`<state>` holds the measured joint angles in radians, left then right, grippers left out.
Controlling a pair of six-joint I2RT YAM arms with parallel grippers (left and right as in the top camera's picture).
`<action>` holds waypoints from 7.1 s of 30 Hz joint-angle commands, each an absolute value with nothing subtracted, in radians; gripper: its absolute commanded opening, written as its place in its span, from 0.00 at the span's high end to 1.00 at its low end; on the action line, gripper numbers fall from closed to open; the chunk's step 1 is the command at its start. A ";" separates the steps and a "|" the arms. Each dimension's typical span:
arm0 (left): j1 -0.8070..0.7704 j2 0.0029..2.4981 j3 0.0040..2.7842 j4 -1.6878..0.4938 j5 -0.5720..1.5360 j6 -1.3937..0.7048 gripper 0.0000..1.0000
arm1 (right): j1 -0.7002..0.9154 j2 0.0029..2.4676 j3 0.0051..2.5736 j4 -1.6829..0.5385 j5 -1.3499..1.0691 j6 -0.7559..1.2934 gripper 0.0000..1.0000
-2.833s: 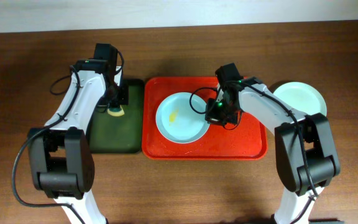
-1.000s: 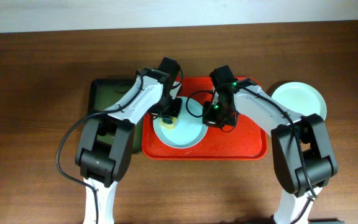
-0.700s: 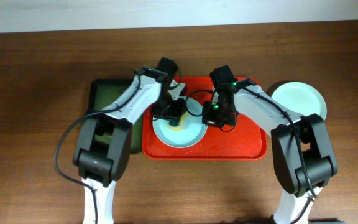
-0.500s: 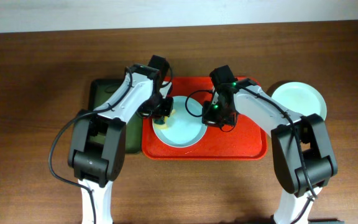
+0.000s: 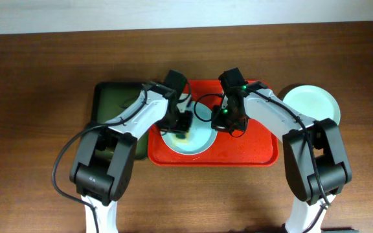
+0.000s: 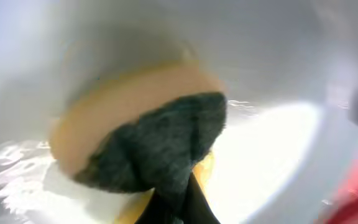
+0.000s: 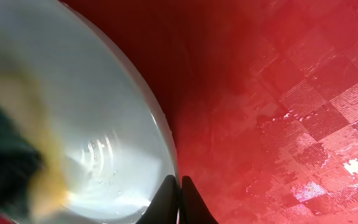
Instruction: Clean dirty plates on tray and stack at the side
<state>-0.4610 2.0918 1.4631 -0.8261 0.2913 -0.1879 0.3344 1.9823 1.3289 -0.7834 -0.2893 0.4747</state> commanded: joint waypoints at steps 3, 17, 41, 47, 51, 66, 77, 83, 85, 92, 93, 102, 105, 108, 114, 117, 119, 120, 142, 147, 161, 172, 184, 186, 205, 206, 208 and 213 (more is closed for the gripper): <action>-0.439 2.107 1.522 -0.860 0.588 -0.140 1.00 | 0.341 1.985 1.322 -0.777 -0.302 0.476 0.96; -0.265 1.949 1.684 -1.084 -0.181 -0.154 1.00 | 0.341 1.985 1.322 -0.777 -0.302 0.476 0.96; -0.019 1.993 1.823 -1.092 -0.120 -0.223 0.25 | 0.341 1.987 1.322 -0.761 -0.211 0.477 0.55; 0.027 1.955 1.826 -1.090 -0.110 -0.223 0.01 | 0.342 1.994 1.322 -0.750 -0.189 0.477 0.65; 0.027 1.955 1.826 -1.090 -0.109 -0.223 0.00 | 0.341 2.020 1.322 -0.750 -0.186 0.477 0.81; 0.027 1.955 1.826 -1.090 -0.110 -0.224 0.01 | 0.307 1.986 1.593 -0.981 -0.424 0.511 0.96; 0.027 1.955 1.826 -1.090 -0.110 -0.223 0.01 | 0.715 1.987 1.678 -0.882 0.083 0.588 0.96; 0.027 1.955 1.826 -1.090 -0.110 -0.223 0.01 | 0.820 1.987 1.790 -0.863 0.309 0.527 0.96; 0.027 1.955 1.826 -1.090 -0.109 -0.223 0.00 | 0.854 1.987 1.827 -0.849 0.403 0.473 0.96; 0.027 1.955 1.826 -1.090 -0.109 -0.223 0.01 | 1.002 1.987 1.837 -0.713 0.812 0.232 0.96; 0.027 1.955 1.826 -1.090 -0.110 -0.223 0.01 | 1.023 1.987 1.837 -0.695 0.837 0.191 0.96; 0.027 1.955 1.826 -1.090 -0.109 -0.223 0.00 | 1.073 1.987 1.837 -0.736 0.857 0.149 0.96; 0.027 1.955 1.826 -1.090 -0.109 -0.223 0.01 | 1.074 1.987 1.837 -0.693 0.878 0.056 0.96; 0.027 1.955 1.826 -1.090 -0.110 -0.223 0.01 | 1.076 1.987 1.837 -0.641 0.973 -0.077 0.96; 0.027 1.955 1.826 -1.090 -0.109 -0.223 0.00 | 1.095 1.987 1.837 -0.543 1.036 -0.297 0.96; 0.027 1.955 1.826 -1.090 -0.110 -0.223 0.01 | 1.094 1.987 1.837 -0.530 1.099 -0.355 0.96; 0.027 1.955 1.826 -1.090 -0.109 -0.223 0.01 | 1.108 1.987 1.837 -0.519 1.041 -0.326 0.96; 0.027 1.955 1.826 -1.090 -0.110 -0.223 0.01 | 1.113 1.987 1.837 -0.516 1.071 -0.336 0.96; 0.027 1.955 1.826 -1.090 -0.109 -0.223 0.00 | 0.768 1.987 1.837 -0.900 0.043 0.432 0.96; 0.027 1.955 1.826 -1.090 -0.110 -0.223 0.01 | 0.476 1.987 1.837 -0.999 -0.194 0.431 0.96; 0.027 1.955 1.826 -1.090 -0.110 -0.223 0.01 | -0.387 1.987 1.831 -1.382 -0.013 0.416 0.96; 0.027 1.955 1.826 -1.090 -0.110 -0.223 0.01 | -0.502 1.987 1.740 -1.307 0.030 0.416 0.96; 0.027 1.955 1.826 -1.090 -0.109 -0.223 0.01 | -0.497 1.987 1.728 -1.303 0.110 0.416 0.21; 0.027 1.955 1.826 -1.090 -0.110 -0.223 0.01 | -0.497 1.987 1.694 -1.296 0.110 0.416 0.19; 0.027 1.955 1.826 -1.090 -0.109 -0.223 0.01 | 0.013 1.987 1.633 -1.300 -0.142 -0.109 0.01; 0.027 1.955 1.826 -1.090 -0.109 -0.223 0.01 | 0.024 1.987 1.633 -1.300 -0.142 -0.109 0.01; 0.027 1.955 1.826 -1.090 -0.110 -0.223 0.01 | 0.046 1.987 1.633 -1.300 -0.142 -0.109 0.01; 0.027 1.955 1.826 -1.090 -0.109 -0.223 0.01 | 0.046 1.987 1.633 -1.300 -0.142 -0.109 0.02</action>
